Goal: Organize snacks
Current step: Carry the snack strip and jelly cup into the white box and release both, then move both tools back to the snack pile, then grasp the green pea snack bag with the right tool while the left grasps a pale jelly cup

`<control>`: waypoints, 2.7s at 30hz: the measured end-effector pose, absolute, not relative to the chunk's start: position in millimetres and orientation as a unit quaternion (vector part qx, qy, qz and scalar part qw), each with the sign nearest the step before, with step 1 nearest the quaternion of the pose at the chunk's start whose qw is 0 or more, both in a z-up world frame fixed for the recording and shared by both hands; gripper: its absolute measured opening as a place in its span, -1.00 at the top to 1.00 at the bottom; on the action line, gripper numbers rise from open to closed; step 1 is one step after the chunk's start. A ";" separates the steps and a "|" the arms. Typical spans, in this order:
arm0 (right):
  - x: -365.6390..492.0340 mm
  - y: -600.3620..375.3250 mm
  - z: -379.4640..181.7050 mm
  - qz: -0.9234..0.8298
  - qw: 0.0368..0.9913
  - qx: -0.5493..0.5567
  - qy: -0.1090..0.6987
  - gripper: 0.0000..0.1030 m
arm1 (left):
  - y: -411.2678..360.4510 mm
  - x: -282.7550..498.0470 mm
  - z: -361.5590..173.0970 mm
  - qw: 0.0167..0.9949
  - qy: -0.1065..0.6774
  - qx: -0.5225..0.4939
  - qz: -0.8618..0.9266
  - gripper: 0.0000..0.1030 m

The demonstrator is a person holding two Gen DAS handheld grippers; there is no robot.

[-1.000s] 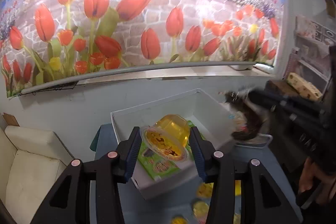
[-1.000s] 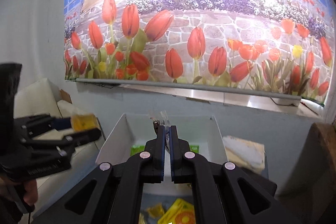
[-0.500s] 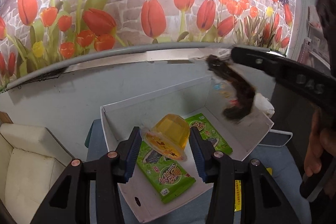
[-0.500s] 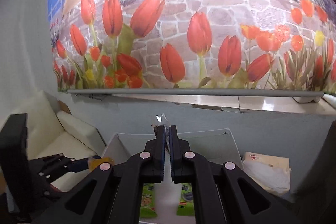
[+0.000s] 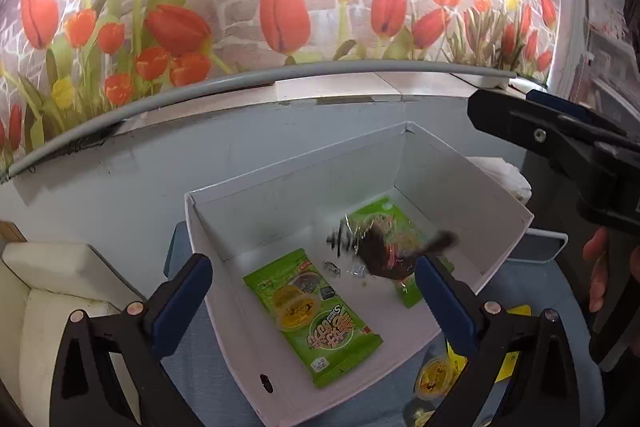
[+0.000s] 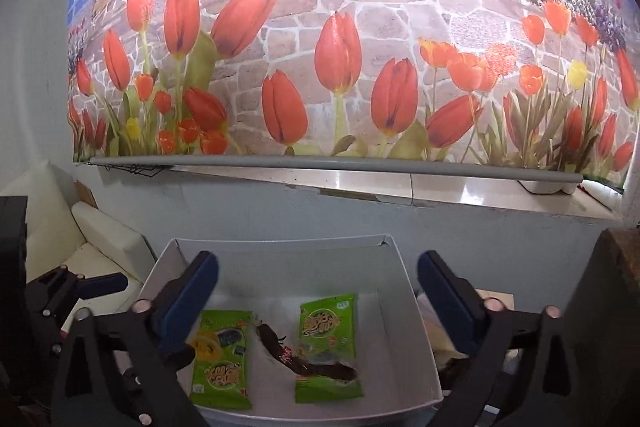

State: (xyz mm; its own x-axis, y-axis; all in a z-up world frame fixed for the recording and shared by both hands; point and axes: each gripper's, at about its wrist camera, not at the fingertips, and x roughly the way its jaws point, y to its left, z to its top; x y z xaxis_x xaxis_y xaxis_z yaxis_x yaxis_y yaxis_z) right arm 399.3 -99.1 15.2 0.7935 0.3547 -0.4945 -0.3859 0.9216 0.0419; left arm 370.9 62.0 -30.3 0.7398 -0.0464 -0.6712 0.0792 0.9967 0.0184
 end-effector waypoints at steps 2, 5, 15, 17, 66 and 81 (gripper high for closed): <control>394.4 -103.0 15.6 0.197 0.947 -0.028 0.254 -1.00 | 58.8 368.5 -28.9 0.933 0.358 0.028 -0.033 -1.00; 389.4 -106.6 16.5 0.196 0.945 -0.030 0.260 -1.00 | 55.8 363.2 -23.7 0.933 0.357 0.026 -0.030 -1.00; 330.5 -131.7 22.3 0.210 0.937 -0.033 0.278 -1.00 | 51.6 307.3 -2.6 0.938 0.345 0.014 -0.018 -1.00; 310.9 -141.1 20.3 0.210 0.936 -0.039 0.281 -1.00 | 46.0 288.9 -0.6 0.938 0.345 0.016 -0.023 -1.00; 194.1 -201.0 -149.2 0.161 0.875 0.047 0.454 0.04 | -8.4 117.7 -107.4 0.895 0.435 -0.018 -0.096 -1.00; 140.6 -244.0 -91.1 0.171 0.901 0.065 0.393 0.04 | -40.8 148.7 -142.0 0.882 0.460 0.016 -0.099 -0.99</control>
